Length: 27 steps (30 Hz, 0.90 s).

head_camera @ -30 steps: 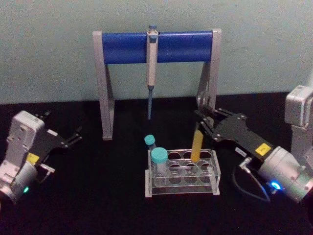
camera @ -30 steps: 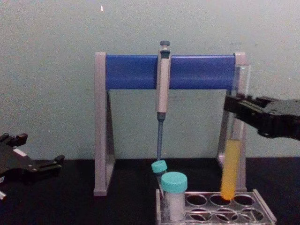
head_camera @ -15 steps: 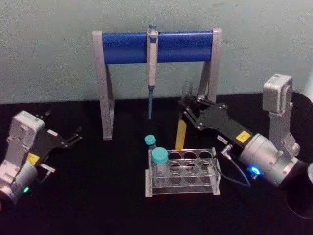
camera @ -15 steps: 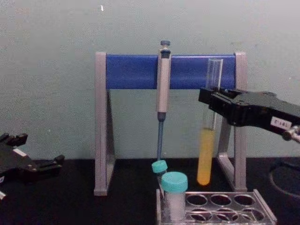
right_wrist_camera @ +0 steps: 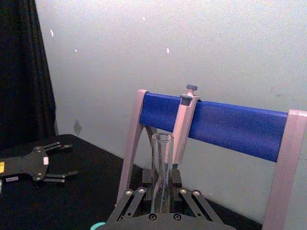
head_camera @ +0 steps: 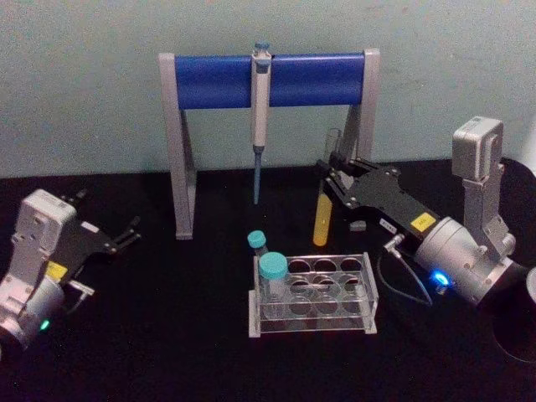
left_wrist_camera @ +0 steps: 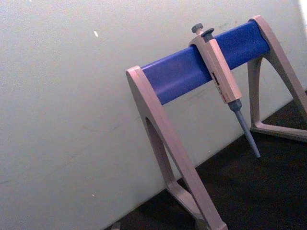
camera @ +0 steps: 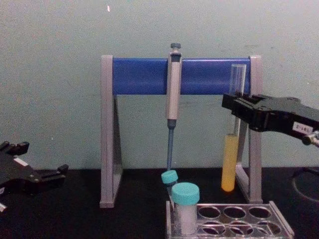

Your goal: Pick up the test tube from the test tube rack, shake it, then place it back into the test tube rack.

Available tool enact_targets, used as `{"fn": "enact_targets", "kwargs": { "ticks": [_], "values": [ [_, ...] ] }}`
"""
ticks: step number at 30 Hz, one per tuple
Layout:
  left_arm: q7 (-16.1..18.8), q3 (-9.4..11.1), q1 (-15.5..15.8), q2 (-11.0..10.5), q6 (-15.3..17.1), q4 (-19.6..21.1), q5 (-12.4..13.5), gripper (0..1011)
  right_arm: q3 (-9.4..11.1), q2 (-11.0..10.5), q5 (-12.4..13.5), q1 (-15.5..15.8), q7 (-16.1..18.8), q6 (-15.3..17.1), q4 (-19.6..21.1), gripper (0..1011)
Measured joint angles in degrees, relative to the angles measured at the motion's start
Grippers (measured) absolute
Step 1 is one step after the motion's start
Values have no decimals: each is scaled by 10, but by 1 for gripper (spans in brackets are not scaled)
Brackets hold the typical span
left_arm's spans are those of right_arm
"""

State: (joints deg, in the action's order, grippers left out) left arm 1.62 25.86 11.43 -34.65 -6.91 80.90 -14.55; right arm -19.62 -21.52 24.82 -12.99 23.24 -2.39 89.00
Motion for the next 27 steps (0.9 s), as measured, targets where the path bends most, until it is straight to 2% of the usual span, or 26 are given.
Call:
{"fn": "enact_targets", "kwargs": {
  "ticks": [18, 27],
  "values": [
    [0, 0, 0, 0, 0, 0, 0, 1001, 7, 0, -1, 7, 0, 0, 8, 233],
    [0, 0, 0, 0, 0, 0, 0, 1001, 2, -13, 20, 19, 32, 1, 27, 233]
  ]
}}
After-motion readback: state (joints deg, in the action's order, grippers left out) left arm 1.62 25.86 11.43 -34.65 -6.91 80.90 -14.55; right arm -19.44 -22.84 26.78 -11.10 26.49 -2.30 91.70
